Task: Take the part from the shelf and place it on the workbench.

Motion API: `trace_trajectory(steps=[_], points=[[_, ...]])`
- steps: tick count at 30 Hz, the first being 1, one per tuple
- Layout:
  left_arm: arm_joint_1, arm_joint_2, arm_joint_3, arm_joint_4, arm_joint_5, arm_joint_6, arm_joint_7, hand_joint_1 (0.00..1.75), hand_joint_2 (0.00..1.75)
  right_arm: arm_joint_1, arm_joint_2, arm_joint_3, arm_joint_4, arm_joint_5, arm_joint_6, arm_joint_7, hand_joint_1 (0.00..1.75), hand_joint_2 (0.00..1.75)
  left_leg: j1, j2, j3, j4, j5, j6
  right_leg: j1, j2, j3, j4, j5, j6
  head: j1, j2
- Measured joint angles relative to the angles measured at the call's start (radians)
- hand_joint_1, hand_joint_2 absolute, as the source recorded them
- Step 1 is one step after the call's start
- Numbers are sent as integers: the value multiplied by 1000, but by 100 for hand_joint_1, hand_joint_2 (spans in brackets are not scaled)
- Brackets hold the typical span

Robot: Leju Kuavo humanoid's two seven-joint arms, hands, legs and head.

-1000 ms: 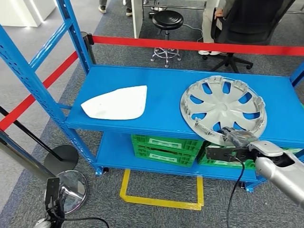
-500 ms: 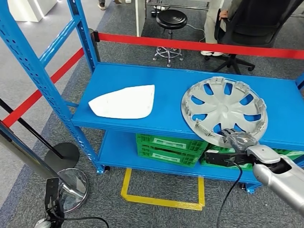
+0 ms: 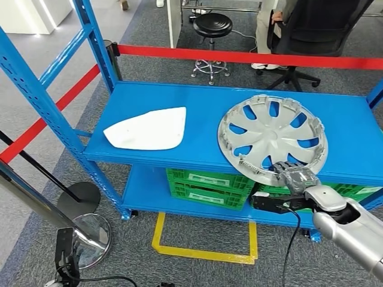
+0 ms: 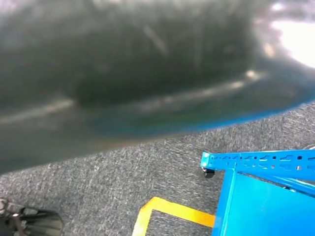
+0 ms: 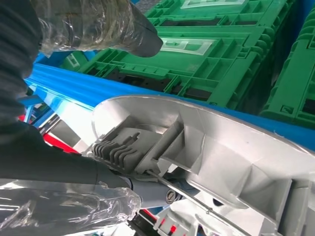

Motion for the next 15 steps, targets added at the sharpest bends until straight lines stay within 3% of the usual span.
trace_trajectory(steps=[2,4,6,8,12,13,14,15], points=[[-1,0,0,0,0,0,0,0,0,1,0,-1,-3,1,0,1,0,175,3,-1,59,-120,49,1,1,4,-3,8,-4,9,0,0],[-1,0,0,0,0,0,-1,0,0,3,-1,-3,-5,2,0,2,4,175,3,-3,84,-176,56,10,5,8,-9,14,-6,21,-1,0],[-1,-2,1,1,-1,0,-1,0,0,8,-1,-6,-5,5,-2,5,16,175,2,-3,83,-179,55,25,5,10,-11,12,-5,31,-1,0],[-1,-2,3,2,-1,0,-1,0,0,14,-2,-10,-6,12,-6,8,42,175,3,-1,84,-183,59,40,2,9,-26,37,-25,40,2,0],[-1,-2,9,2,-2,2,-2,0,0,30,-2,-17,-7,26,-14,11,126,175,-1,0,81,-184,61,53,0,7,-139,270,-133,47,5,0],[0,-2,11,2,-2,3,-2,0,0,33,-2,-18,-8,30,-16,12,134,175,-3,0,81,-184,61,53,-1,7,-152,297,-134,46,5,0],[0,-3,13,2,-2,3,-2,0,0,34,-2,-21,-9,35,-19,12,136,175,-5,0,82,-184,61,54,-1,7,-147,285,-117,44,5,0],[0,-3,15,2,-2,3,-2,0,0,34,-2,-23,-11,39,-21,12,136,175,-6,-1,84,-184,61,54,0,7,-122,235,-85,40,5,0]])
